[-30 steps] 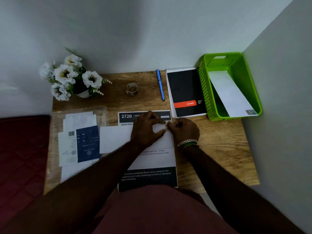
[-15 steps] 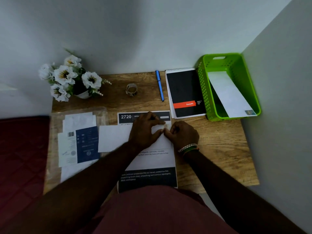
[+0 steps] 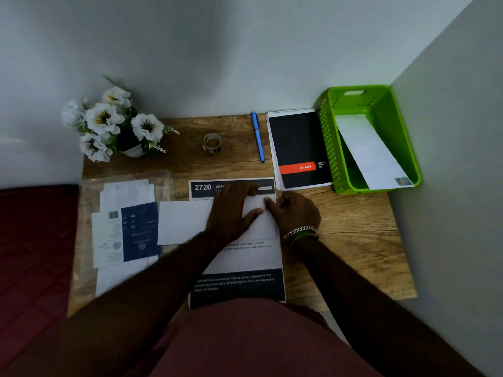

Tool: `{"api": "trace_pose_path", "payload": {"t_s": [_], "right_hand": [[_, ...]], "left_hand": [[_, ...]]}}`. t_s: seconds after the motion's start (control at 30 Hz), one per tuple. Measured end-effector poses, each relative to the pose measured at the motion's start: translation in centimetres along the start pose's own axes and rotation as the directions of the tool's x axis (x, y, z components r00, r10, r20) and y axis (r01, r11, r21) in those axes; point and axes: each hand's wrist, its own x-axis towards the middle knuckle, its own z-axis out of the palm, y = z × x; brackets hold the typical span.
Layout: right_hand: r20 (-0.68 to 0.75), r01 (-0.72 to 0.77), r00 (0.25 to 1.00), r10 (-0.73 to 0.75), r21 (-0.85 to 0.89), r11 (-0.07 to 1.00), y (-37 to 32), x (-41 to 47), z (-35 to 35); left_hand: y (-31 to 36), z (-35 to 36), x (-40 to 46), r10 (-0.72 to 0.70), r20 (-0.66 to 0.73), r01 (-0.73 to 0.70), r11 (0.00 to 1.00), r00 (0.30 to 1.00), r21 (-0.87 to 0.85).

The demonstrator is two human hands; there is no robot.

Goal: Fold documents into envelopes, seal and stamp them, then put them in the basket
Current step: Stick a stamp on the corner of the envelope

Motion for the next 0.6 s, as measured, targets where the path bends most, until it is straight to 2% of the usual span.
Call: {"api": "trace_pose_path", "payload": {"t_s": [0.3,0.43,0.6], "right_hand": [[0.007,0.055,0.998,-0.056,0.068,0.996,1.0,0.5,-0.2],[0.059,0.124,0.990,-0.125,0.023,0.992,0.9,0.2,-0.8],[0.116,0.131,0.983,-0.143,0.108,0.986,0.9,-0.8,-1.7]], "left_hand": [[0.4,-0.1,-0.1,0.023,0.054,-0.029,0.993,0.998,0.113],[1.4,-0.2,0.1,-0.044,0.057,0.035,0.988,0.997,0.152],[3.1,-0.5,0.2,-0.092,0.081,0.073,0.974,0.992,0.213]]}}
